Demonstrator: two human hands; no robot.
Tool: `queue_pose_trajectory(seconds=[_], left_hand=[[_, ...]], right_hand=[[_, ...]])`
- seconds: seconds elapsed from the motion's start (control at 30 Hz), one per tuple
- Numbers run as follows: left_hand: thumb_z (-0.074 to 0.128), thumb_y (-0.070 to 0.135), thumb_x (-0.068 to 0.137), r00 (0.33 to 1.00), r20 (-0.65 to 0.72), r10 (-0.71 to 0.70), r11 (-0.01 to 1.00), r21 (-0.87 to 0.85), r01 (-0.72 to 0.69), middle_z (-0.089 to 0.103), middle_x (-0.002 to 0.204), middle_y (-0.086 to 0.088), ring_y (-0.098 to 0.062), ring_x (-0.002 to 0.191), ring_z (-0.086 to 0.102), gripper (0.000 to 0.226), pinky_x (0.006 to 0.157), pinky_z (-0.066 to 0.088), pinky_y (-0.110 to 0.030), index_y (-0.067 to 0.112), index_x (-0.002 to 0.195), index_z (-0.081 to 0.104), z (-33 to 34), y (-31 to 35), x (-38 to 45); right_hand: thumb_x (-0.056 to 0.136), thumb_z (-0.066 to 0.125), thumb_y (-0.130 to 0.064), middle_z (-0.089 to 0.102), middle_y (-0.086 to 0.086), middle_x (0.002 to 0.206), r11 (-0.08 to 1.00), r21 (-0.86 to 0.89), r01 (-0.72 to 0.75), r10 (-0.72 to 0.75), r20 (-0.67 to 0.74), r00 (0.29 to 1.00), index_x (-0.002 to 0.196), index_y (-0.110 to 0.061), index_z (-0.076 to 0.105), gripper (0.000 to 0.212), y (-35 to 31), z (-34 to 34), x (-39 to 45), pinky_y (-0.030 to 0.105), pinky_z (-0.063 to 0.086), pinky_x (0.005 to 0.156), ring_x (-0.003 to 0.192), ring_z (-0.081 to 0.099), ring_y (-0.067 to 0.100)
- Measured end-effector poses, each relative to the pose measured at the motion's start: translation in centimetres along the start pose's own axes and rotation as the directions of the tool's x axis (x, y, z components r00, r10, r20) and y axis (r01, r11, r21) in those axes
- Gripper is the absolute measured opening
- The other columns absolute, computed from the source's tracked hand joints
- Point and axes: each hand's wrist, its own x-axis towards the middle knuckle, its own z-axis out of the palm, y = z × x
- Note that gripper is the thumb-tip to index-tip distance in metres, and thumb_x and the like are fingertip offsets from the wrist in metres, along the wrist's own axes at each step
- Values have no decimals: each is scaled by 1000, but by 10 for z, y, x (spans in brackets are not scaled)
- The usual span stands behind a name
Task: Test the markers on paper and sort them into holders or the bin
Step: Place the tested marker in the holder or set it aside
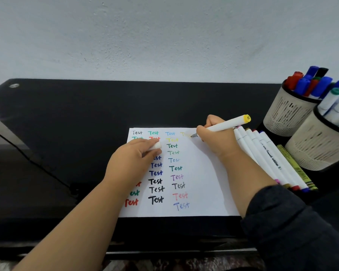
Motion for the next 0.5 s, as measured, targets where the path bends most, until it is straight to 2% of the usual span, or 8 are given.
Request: queue_pose_trajectory(seconds=[0.13, 0.2, 0.33, 0.43, 0.5], left_hand=[[49, 42, 94, 1000, 1, 8, 1000, 0, -8, 47, 137, 16, -2, 124, 40, 40, 87, 23, -13, 36, 133, 49, 0, -1, 0], [49, 42, 94, 1000, 0, 13, 1000, 0, -13, 48, 136, 16, -2, 123, 41, 40, 87, 25, -14, 35, 133, 49, 0, -1, 0], [49, 42, 94, 1000, -12, 20, 1000, -19, -20, 49, 135, 16, -3, 123, 42, 40, 87, 26, -15, 35, 133, 50, -1, -1, 0], [49, 42, 94, 999, -18, 35, 999, -4, -36, 50, 134, 16, -1, 120, 42, 39, 85, 26, -14, 34, 132, 51, -3, 2, -2], [50, 42, 93, 998, -26, 50, 999, -11, -50, 51, 132, 17, 4, 110, 42, 38, 82, 27, -13, 35, 131, 53, -5, 4, -4]], right_hand=[[83, 53, -5, 27, 2, 60, 999, 45, -7, 7, 4, 1000, 70, -8, 37, 21, 5, 4, 4, 11, 25, 37, 41, 29, 4], [82, 54, -7, 33, 5, 62, 994, 104, -38, 40, -15, 999, 68, -10, 35, 24, 8, 5, 8, 11, 26, 42, 48, 29, 6], [80, 57, -12, 49, 3, 59, 954, 270, -131, 145, -32, 989, 63, -16, 34, 29, 12, 5, 13, 27, 35, 56, 54, 37, 11], [80, 60, -15, 55, 0, 56, 928, 325, -180, 183, 22, 983, 61, -18, 36, 31, 11, 2, 17, 27, 35, 55, 53, 39, 13], [82, 62, -16, 56, -1, 54, 925, 333, -183, 176, 54, 983, 62, -18, 38, 32, 6, -2, 17, 25, 35, 53, 53, 41, 14]])
